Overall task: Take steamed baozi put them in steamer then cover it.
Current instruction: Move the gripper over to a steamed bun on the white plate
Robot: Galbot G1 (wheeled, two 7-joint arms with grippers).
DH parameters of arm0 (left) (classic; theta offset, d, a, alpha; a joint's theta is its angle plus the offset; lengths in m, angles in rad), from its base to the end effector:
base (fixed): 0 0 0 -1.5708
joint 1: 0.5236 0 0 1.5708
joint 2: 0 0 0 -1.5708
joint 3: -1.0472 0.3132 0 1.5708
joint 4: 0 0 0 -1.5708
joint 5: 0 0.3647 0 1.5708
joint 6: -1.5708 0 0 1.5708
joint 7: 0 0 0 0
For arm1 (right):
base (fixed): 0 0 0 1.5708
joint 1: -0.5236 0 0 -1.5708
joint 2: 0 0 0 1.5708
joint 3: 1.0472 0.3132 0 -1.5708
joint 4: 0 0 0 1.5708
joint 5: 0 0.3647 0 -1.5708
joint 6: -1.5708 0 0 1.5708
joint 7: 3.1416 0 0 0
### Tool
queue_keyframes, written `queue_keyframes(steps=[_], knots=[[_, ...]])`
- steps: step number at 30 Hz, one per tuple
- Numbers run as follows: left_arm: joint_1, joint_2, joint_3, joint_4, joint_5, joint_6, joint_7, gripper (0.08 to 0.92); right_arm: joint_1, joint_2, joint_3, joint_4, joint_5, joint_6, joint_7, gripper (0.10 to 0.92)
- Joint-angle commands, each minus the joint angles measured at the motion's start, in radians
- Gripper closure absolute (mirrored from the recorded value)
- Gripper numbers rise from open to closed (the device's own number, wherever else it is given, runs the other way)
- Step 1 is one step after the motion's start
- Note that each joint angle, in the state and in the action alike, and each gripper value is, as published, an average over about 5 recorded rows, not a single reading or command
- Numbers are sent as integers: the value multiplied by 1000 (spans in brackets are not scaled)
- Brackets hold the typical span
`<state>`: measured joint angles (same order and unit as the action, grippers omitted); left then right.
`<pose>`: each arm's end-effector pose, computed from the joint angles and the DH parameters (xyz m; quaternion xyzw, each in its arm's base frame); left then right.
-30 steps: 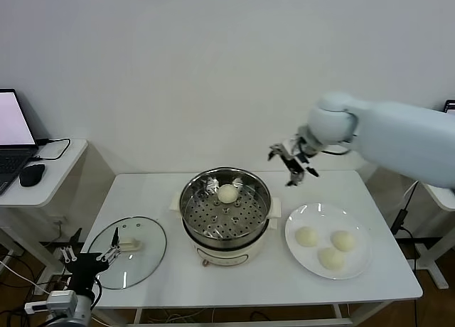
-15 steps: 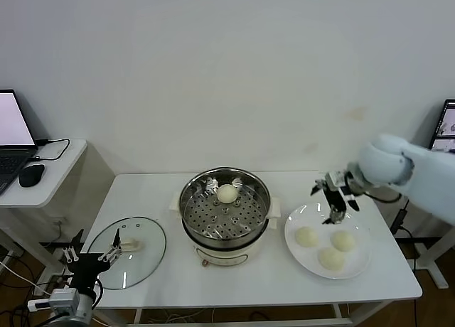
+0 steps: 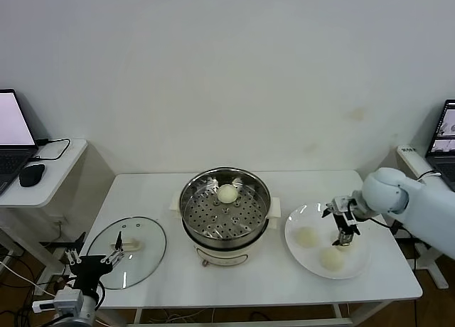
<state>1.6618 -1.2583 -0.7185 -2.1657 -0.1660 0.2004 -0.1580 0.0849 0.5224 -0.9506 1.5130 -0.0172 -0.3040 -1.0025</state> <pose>0.1928 0.0891 -0.2408 0.0788 -0.9873 -0.1075 0.0866 0.4502 -0.1089 -0.1725 0.4963 -0.5438 0.5579 0.3830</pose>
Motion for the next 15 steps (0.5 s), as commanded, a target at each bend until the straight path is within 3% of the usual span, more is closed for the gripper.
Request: queue_keyframes(steps=[1, 15], knots=[[0, 1, 0, 1, 1, 3, -1, 177, -92, 94, 59, -106, -41, 6, 11, 202], [-6, 4, -12, 17, 3, -2, -1, 177, -116, 213, 62, -207, -60, 13, 31, 203]])
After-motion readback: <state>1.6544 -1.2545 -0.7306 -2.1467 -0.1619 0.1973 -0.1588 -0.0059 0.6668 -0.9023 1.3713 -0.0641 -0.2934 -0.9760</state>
